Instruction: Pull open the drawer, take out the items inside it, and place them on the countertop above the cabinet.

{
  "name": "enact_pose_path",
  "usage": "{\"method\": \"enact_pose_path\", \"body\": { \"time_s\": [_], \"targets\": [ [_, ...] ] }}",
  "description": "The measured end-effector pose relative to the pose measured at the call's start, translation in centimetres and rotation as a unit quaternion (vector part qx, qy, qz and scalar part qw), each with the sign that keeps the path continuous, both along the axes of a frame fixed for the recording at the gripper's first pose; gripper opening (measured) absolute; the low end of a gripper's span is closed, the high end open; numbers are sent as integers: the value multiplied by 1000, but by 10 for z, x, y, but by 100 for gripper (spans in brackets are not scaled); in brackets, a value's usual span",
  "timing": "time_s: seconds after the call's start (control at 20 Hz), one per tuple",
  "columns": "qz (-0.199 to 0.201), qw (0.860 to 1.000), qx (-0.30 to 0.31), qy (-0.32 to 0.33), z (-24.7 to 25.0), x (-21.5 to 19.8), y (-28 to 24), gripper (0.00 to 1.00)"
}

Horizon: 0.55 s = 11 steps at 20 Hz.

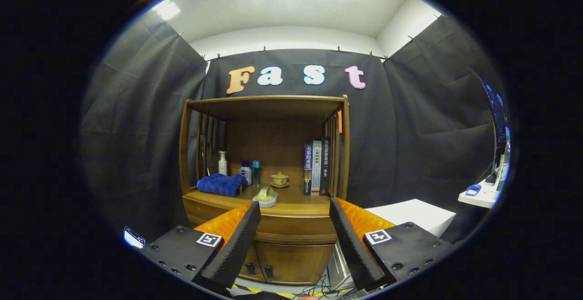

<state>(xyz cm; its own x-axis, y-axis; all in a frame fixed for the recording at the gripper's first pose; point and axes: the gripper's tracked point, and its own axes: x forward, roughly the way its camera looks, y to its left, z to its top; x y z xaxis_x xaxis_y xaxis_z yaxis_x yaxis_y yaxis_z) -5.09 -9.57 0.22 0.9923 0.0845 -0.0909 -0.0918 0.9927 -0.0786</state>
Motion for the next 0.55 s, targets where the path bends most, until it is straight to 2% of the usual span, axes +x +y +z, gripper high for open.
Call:
{"method": "enact_pose_path", "body": {
  "time_s": [0.55],
  "targets": [
    [22, 1000, 10, 6, 4, -10, 14, 98]
  ]
}}
